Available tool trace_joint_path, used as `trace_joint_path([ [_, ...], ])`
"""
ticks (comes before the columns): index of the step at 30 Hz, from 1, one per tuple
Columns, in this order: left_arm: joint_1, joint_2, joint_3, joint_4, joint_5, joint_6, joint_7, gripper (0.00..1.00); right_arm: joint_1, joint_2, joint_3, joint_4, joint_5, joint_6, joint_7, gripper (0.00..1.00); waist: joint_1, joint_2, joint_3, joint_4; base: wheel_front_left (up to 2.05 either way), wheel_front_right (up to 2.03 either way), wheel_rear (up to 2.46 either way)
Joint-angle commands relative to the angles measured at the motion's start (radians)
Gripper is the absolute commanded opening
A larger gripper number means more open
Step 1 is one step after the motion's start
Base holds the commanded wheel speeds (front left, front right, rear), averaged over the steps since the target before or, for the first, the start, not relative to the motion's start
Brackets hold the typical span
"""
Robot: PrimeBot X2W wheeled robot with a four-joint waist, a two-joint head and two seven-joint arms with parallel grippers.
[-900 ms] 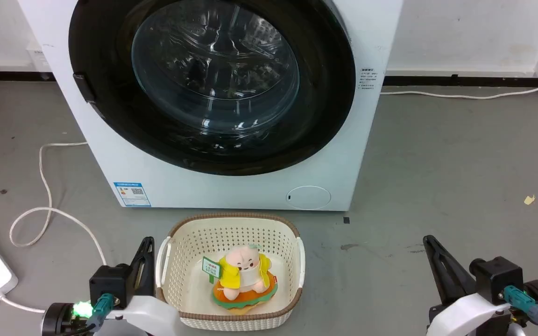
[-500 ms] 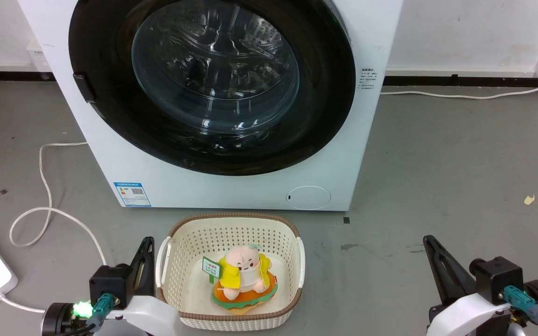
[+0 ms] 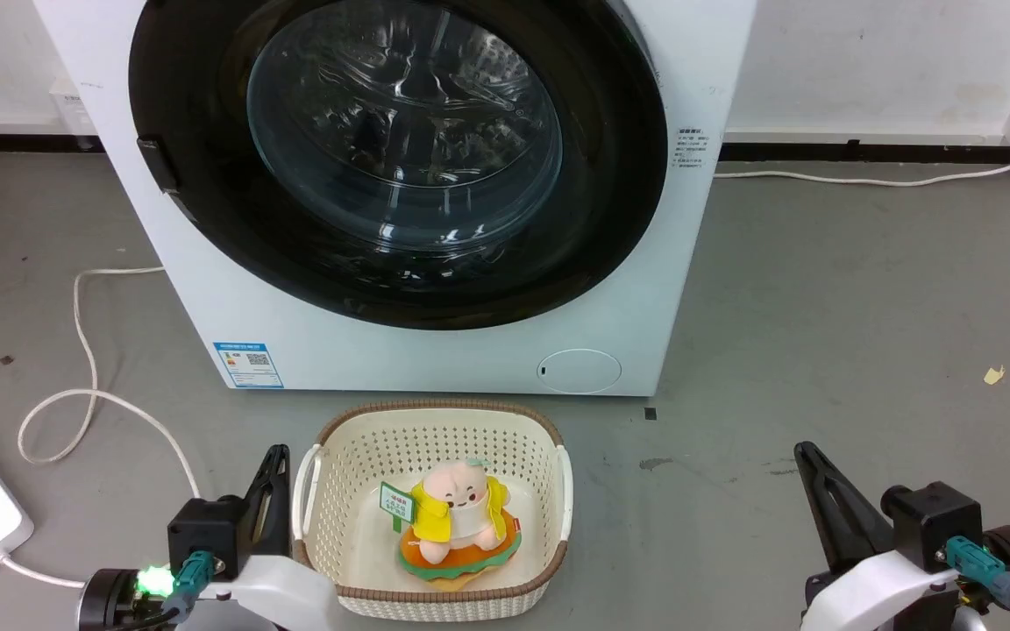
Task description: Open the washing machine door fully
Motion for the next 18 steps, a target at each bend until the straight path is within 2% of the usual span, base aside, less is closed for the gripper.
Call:
trace_joint_path([
  [1, -0.015, 0.001, -0.001, -0.004, 0.009, 0.003, 0.0, 0.0, -0.013, 0.005, -0.001, -0.004, -0.008, -0.001, 0.001, 0.0, 0.0, 0.0, 0.0, 0.0, 0.0, 0.0, 0.0],
  [18, -0.015, 0.001, -0.001, -0.004, 0.009, 0.003, 0.0, 0.0, -0.013, 0.005, -0.001, -0.004, -0.008, -0.001, 0.001, 0.0, 0.0, 0.0, 0.0, 0.0, 0.0, 0.0, 0.0],
])
